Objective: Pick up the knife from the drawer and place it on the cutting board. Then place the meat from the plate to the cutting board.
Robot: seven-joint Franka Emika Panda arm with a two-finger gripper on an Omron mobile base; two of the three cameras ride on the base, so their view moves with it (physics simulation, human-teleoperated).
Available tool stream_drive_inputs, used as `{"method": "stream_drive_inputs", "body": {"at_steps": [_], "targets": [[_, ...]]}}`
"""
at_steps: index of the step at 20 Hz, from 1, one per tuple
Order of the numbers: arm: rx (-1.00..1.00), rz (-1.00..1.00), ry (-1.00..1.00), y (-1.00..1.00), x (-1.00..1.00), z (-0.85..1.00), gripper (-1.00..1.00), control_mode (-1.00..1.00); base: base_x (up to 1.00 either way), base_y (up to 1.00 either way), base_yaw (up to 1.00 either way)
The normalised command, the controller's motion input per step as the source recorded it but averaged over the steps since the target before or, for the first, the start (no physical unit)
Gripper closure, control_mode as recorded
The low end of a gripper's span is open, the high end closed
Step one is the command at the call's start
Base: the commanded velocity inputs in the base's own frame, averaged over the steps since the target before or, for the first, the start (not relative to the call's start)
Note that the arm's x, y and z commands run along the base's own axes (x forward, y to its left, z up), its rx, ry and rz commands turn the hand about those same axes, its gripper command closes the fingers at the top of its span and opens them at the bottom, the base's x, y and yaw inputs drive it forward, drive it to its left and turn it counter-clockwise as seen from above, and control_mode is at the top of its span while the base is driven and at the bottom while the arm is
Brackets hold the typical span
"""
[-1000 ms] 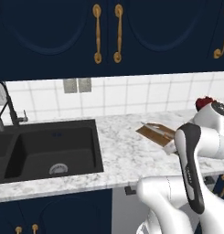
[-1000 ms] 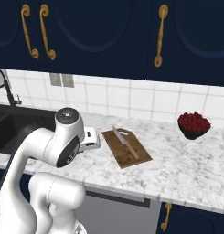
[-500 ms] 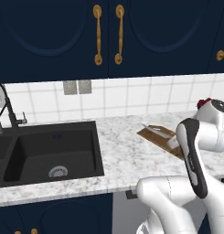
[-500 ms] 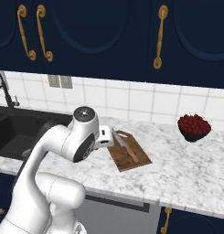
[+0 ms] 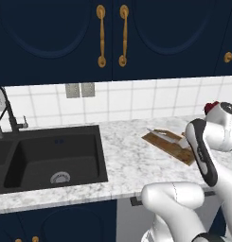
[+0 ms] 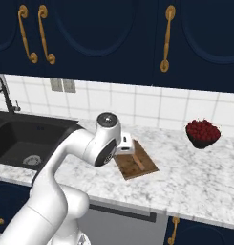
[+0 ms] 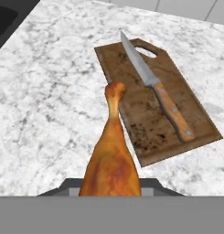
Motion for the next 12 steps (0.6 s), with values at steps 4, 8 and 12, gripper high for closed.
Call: {"method": "stream_drive_inputs", "body": {"at_steps": [4,8,12], "targets": [[0.00,-0.04,0.00,-0.23,0.36,-0.47,1.00,-1.00,0.00,0.00,0.00],[0.00,0.00,0.00,-0.08,0.37,-0.48,1.00,-1.00,0.00,0.00,0.00],[0.00,0.00,0.00,-0.08,0.34,-0.39,1.00,-1.00,0.00,0.00,0.00]]}}
